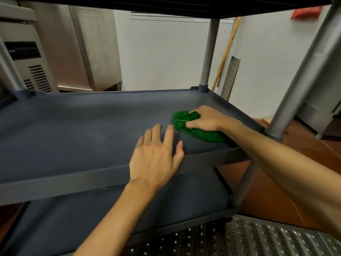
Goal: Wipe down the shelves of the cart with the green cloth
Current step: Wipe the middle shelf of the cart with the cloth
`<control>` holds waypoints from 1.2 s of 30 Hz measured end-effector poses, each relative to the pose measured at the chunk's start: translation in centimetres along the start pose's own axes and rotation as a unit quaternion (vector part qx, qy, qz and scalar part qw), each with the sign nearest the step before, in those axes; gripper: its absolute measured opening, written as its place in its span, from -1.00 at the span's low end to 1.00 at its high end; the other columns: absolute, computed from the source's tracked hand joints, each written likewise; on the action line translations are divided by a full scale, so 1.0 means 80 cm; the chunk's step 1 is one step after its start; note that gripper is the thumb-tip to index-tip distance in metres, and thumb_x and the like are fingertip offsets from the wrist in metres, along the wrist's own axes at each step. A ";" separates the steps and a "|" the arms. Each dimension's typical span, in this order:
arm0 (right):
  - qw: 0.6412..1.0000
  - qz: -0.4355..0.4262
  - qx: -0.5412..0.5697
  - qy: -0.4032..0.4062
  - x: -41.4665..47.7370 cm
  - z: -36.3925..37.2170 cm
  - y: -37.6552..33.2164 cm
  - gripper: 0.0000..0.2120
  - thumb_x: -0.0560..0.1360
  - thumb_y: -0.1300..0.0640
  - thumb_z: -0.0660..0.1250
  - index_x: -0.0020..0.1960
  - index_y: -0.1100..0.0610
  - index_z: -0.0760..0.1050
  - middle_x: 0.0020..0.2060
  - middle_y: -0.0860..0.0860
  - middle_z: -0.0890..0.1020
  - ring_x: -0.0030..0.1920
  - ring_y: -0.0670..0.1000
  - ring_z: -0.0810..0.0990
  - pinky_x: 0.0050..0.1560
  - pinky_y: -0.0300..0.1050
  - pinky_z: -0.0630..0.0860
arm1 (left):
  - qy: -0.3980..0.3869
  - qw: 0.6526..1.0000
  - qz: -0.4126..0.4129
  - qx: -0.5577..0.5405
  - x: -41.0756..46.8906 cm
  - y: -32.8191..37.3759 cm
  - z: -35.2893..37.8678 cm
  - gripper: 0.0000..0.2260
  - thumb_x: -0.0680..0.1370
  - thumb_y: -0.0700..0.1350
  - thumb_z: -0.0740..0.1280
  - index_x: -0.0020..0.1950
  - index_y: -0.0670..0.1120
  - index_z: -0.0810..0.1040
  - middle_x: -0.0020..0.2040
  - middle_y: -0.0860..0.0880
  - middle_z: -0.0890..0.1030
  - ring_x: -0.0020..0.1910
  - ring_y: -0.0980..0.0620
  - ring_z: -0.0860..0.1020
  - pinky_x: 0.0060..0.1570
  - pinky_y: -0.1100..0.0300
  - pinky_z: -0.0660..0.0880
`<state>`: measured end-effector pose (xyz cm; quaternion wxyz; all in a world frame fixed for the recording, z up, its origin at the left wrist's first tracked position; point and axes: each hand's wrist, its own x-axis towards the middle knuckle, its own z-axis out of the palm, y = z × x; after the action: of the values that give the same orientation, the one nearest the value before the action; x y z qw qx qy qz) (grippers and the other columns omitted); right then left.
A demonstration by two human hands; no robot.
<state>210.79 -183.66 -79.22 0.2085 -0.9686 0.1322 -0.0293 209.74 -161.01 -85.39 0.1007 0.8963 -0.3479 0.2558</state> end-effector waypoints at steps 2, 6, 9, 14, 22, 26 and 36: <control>0.999 -0.018 0.041 -0.021 -0.029 0.003 -0.008 -0.63 0.18 -0.21 0.33 -0.16 0.00 0.65 -0.25 -0.04 0.69 -0.19 0.04 0.66 -0.10 -0.01 0.55 | 0.013 1.000 0.012 -0.002 -0.002 -0.003 0.000 -0.48 0.65 0.20 0.06 0.42 -0.13 0.43 0.30 -0.25 0.52 0.20 -0.24 0.53 0.10 -0.11 0.53; 0.991 -0.067 0.085 -0.079 -0.071 0.004 -0.030 -0.80 0.29 0.04 0.40 -0.27 0.19 0.57 -0.39 0.04 0.57 -0.35 0.02 0.51 -0.23 -0.03 0.37 | 0.011 0.999 0.036 0.009 0.000 -0.007 -0.003 -0.40 0.64 0.30 0.00 0.44 -0.12 0.39 0.31 -0.26 0.50 0.23 -0.26 0.51 0.16 -0.12 0.49; 0.989 -0.052 0.071 -0.116 -0.080 -0.005 -0.047 -0.82 0.33 0.09 0.42 -0.17 0.20 0.62 -0.36 0.05 0.59 -0.33 -0.03 0.53 -0.19 -0.05 0.38 | -0.018 0.999 0.031 0.018 0.001 -0.010 -0.010 -0.32 0.62 0.35 -0.08 0.48 -0.12 0.36 0.31 -0.27 0.50 0.24 -0.27 0.50 0.23 -0.14 0.44; 0.984 -0.090 0.087 -0.126 -0.087 -0.007 -0.038 -0.65 0.33 -0.08 0.55 0.11 -0.17 0.64 -0.01 -0.17 0.70 0.01 -0.13 0.64 0.12 -0.15 0.46 | 0.040 0.999 0.001 -0.005 -0.029 -0.078 -0.038 -0.44 0.66 0.23 0.00 0.43 -0.14 0.44 0.33 -0.27 0.47 0.27 -0.26 0.46 0.35 -0.16 0.35; 0.971 -0.096 0.178 -0.128 -0.095 -0.027 0.040 -0.21 0.13 -0.26 0.56 0.33 -0.37 0.41 0.32 -0.32 0.49 0.40 -0.14 0.40 0.47 0.10 0.27 | 0.059 0.985 -0.149 0.061 -0.137 -0.329 -0.123 -0.49 0.65 0.18 0.01 0.25 -0.18 0.51 0.13 -0.28 0.53 0.07 -0.32 0.51 0.14 -0.19 0.44; 0.956 -0.161 0.196 -0.145 -0.083 -0.005 0.002 -0.33 0.27 -0.08 0.57 0.34 -0.29 0.45 0.34 -0.24 0.51 0.39 -0.15 0.43 0.40 -0.02 0.32 | 0.031 0.988 -0.137 0.062 -0.150 -0.360 -0.104 -0.45 0.66 0.19 -0.05 0.28 -0.16 0.52 0.19 -0.25 0.54 0.13 -0.29 0.52 0.09 -0.17 0.47; 0.926 -0.262 0.188 -0.197 -0.036 0.057 -0.105 -0.42 0.44 0.35 0.43 0.26 -0.24 0.54 0.30 -0.23 0.55 0.34 -0.17 0.49 0.37 -0.19 0.40 | 0.107 0.983 -0.136 0.058 -0.141 -0.370 -0.075 -0.53 0.67 0.11 -0.08 0.28 -0.04 0.54 0.24 -0.13 0.56 0.13 -0.15 0.56 -0.20 -0.02 0.51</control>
<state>210.59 -173.69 -79.92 0.3935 -0.8980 -0.1776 0.0846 220.31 -130.62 -86.31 0.1188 0.9070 -0.1946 0.3540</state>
